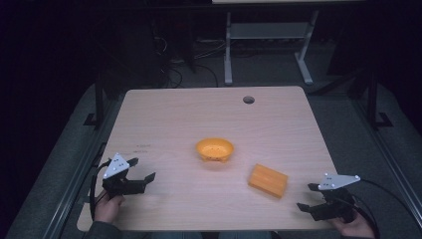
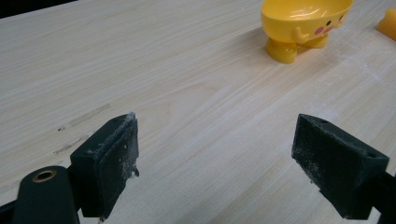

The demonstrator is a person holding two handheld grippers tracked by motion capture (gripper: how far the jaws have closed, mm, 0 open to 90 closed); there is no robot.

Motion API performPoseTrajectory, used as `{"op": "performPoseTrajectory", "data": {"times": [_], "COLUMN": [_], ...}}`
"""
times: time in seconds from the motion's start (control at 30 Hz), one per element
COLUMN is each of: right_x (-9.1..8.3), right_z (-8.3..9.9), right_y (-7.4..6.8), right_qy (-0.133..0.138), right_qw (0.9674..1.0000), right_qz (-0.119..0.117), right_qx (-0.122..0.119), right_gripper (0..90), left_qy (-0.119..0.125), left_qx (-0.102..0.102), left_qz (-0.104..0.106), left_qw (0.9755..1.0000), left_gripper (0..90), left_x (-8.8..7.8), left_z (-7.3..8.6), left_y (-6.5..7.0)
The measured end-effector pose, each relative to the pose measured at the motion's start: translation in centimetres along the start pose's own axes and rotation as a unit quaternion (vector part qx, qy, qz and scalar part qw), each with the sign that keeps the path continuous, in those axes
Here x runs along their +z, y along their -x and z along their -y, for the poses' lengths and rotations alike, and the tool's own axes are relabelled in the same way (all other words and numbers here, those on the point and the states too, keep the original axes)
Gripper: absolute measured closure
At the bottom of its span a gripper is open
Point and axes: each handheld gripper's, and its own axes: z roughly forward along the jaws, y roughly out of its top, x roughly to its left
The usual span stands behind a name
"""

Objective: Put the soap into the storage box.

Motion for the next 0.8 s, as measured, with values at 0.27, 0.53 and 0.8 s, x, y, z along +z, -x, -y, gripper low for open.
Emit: {"op": "performPoseTrajectory", "data": {"times": [0.27,0.53,0.8], "right_x": [0.4,0.5,1.0], "right_z": [-0.8,-2.9,-3.9], "right_y": [-0.5,-0.5,-0.7], "right_qy": [-0.018,-0.029,-0.04], "right_qw": [0.9997,0.9994,0.9988], "right_qz": [-0.013,-0.015,-0.017], "right_qx": [-0.001,-0.014,-0.024], "right_gripper": [17.5,17.5,17.4], "left_qy": [0.002,0.011,0.009], "left_qx": [-0.003,-0.012,-0.01], "left_qz": [-0.001,-0.007,-0.007], "left_qw": [1.0,0.9998,0.9999], "left_gripper": [14.1,14.1,14.1], "left_x": [-0.2,-0.5,-0.5], "left_z": [0.1,0.2,0.1], "left_y": [0.0,-0.4,-0.3]}}
